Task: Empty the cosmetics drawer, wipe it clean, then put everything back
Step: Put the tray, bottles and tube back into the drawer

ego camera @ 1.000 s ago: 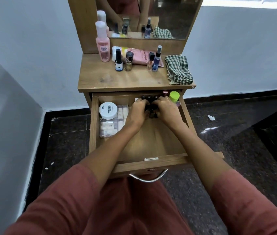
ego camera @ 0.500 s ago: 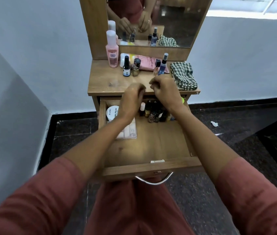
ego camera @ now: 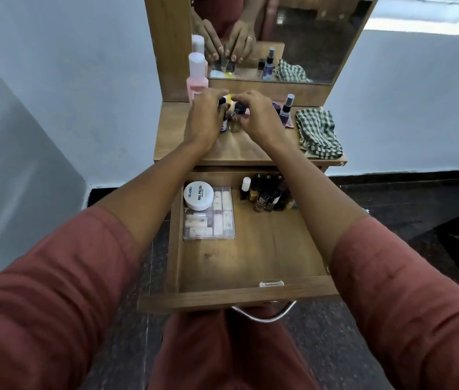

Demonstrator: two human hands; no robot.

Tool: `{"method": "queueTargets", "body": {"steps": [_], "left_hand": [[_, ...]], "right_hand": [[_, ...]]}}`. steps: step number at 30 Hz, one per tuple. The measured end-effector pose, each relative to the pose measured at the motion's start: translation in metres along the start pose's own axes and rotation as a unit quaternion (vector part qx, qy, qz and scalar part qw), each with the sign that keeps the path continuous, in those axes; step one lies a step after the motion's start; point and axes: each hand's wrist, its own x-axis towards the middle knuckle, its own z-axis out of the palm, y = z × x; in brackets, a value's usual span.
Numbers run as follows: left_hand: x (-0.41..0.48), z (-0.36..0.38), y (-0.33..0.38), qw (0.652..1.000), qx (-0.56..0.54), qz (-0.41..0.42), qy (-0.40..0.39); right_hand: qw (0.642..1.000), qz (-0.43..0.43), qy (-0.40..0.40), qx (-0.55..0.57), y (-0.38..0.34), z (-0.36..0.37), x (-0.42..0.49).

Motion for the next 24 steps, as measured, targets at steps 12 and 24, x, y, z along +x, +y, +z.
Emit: {"method": "queueTargets", "body": {"steps": [12,24], "left_hand": [[-0.027,-0.004,0.013,0.999,-0.035,-0.001,-0.006],[-0.089,-0.009,0.031,0.996,-0.077,0.007,-0.036]], "right_hand": [[1.000,-0.007,0.017,0.025,0.001,-0.011,-0.026],[1.000,-0.029,-0.003,0.002,0.009,-0.022,-0.087]]}}
